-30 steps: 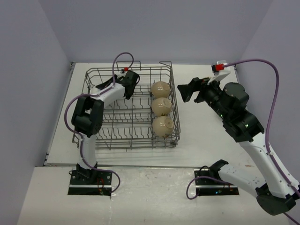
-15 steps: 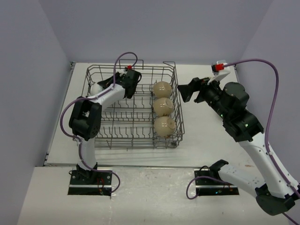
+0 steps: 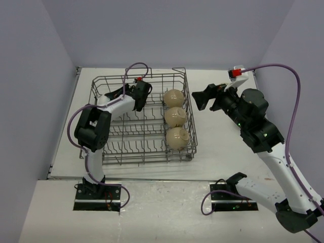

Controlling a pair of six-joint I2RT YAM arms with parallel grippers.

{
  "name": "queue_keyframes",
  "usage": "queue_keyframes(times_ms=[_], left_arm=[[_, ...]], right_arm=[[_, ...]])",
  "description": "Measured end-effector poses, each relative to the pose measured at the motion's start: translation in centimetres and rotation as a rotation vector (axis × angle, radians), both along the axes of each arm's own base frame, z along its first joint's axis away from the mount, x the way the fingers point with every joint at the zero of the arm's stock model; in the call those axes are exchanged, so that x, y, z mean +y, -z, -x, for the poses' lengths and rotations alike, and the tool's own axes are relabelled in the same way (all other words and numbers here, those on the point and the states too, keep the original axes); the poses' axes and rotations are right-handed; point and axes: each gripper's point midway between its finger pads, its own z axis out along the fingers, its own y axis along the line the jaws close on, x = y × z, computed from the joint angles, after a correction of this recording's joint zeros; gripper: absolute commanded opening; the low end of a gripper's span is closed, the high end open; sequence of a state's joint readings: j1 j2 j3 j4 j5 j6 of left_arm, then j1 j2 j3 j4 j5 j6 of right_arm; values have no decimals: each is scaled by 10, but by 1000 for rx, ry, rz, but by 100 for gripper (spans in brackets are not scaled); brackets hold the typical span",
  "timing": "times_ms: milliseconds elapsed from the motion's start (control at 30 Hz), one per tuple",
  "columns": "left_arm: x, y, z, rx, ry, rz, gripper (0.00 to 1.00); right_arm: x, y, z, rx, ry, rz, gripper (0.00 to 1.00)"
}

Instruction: Unload the bowls from the dish rack

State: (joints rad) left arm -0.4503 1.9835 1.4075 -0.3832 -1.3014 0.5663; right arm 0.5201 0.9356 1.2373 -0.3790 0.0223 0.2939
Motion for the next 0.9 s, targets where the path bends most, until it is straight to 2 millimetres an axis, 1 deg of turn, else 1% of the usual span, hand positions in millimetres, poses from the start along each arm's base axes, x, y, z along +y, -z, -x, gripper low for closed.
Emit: queue_keyframes(times_ms=[167, 500, 900], left_arm=[[1, 1, 3, 4, 1, -35, 0], [-5, 2, 4, 33, 35, -110, 0], [-11, -3, 3, 71, 71, -154, 0]], right_arm=[[0, 0, -1, -2, -3, -2, 93], [0, 1, -2, -3, -17, -6, 93], [3, 0, 0, -9, -49, -15, 93]])
